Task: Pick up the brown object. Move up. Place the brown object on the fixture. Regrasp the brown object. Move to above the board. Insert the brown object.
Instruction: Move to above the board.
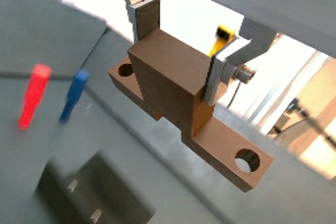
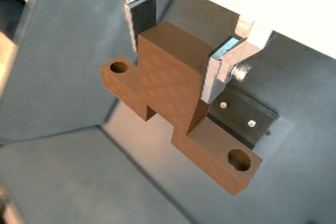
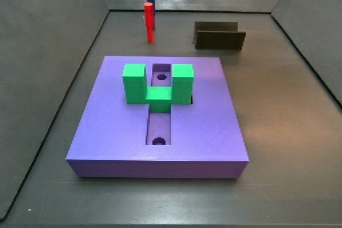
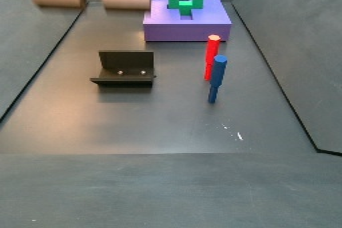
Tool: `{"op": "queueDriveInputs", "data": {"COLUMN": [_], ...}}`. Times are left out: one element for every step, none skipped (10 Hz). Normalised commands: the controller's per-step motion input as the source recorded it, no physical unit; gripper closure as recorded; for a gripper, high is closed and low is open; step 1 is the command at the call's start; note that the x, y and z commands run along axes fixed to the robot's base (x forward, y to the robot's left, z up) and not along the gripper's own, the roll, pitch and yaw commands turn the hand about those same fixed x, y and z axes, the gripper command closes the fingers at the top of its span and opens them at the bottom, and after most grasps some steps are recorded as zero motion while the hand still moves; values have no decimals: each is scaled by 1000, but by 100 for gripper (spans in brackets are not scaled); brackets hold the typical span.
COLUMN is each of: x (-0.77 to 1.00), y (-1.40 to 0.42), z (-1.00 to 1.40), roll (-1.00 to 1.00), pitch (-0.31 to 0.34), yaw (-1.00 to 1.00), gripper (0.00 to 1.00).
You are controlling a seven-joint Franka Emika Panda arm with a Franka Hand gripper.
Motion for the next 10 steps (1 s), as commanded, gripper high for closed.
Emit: {"op": "queueDriveInputs", "data": {"x": [4, 24, -1186, -1187, -1340, -1351, -1358, -860, -395, -207], "y": [-48, -17, -1400, -1400, -1400, -1400, -1400, -879, -361, -191], "z": [1400, 500, 304, 278, 284, 266, 274, 164, 53, 32], "roll": [-8, -8, -1000, -1000, -1000, -1000, -1000, -1000, -1000, -1000], "pitch": [108, 120, 114, 110, 55, 49, 36, 30, 26, 29], "yaw": [-11, 4, 4, 12, 30, 36, 46, 46, 50, 39], "gripper": [100, 100, 100, 100, 100, 100, 100, 100, 100, 100]}}
